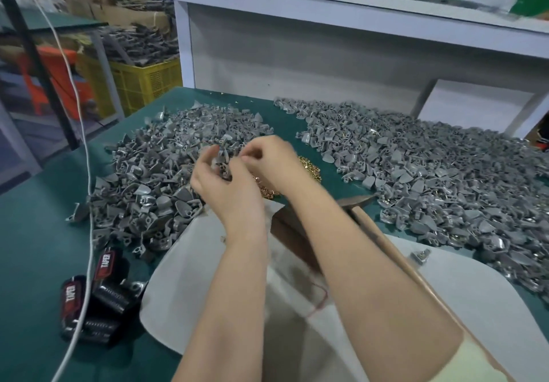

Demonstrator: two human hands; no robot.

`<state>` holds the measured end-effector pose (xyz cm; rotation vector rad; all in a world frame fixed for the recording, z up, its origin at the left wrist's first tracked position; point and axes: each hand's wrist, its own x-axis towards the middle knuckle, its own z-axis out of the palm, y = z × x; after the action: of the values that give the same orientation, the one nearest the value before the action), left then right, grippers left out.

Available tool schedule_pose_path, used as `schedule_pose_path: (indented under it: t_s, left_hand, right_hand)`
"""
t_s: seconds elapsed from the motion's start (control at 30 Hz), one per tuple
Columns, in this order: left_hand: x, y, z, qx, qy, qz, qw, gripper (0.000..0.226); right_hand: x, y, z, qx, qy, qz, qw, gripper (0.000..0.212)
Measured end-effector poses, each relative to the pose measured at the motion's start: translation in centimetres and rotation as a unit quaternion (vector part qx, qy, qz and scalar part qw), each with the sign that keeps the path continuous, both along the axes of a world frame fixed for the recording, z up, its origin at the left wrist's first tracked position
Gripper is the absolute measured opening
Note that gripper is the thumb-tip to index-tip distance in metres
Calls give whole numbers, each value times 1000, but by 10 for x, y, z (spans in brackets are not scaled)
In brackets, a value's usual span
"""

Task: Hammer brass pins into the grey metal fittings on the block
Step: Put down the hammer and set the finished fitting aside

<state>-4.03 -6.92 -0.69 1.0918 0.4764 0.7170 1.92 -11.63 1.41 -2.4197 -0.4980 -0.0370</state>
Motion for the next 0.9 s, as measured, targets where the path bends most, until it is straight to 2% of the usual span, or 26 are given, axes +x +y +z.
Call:
schedule_pose_path:
  t_s: [0.1, 0.13, 0.2, 0.27, 0.4, 0.47, 0.57, 0.63, 0.73, 0.9]
  left_hand:
    - [2, -7, -3, 35, 3, -98, 995, 20]
    - [2, -9, -3, 50, 3, -137, 989, 15]
    - [-1, -14, -3, 94, 8, -195, 976, 19]
    - [-2, -18, -3, 123, 10, -239, 963, 23]
    - [-5, -26, -4, 166, 15, -288, 943, 14]
    - [-6, -28, -4, 174, 14, -305, 936, 15]
    - [-6, -30, -5, 169, 7, -307, 937, 15]
    - [-7, -29, -6, 168, -4, -317, 933, 13]
    - [-8, -28, -6, 182, -4, -336, 924, 22]
    - [-5, -25, -7, 190, 15, -226, 955, 16]
  right_hand:
    - [-11, -46, 16, 100, 6, -1, 995, 8]
    - [-17, -57, 19, 135, 28, 8, 990, 11]
    - [-27, -76, 20, 202, 66, 8, 977, 20]
    - [-34, -91, 19, 242, 89, -7, 966, 25]
    - [-50, -106, 12, 309, 122, -30, 943, 23]
    - [-56, -111, 12, 283, 90, -46, 954, 22]
    - [-64, -113, 12, 171, 8, -56, 984, 21]
    - [-66, -114, 15, 117, -17, -65, 991, 21]
    - [-64, -114, 18, 144, -2, -70, 987, 18]
    - [-52, -96, 15, 157, -9, -50, 986, 18]
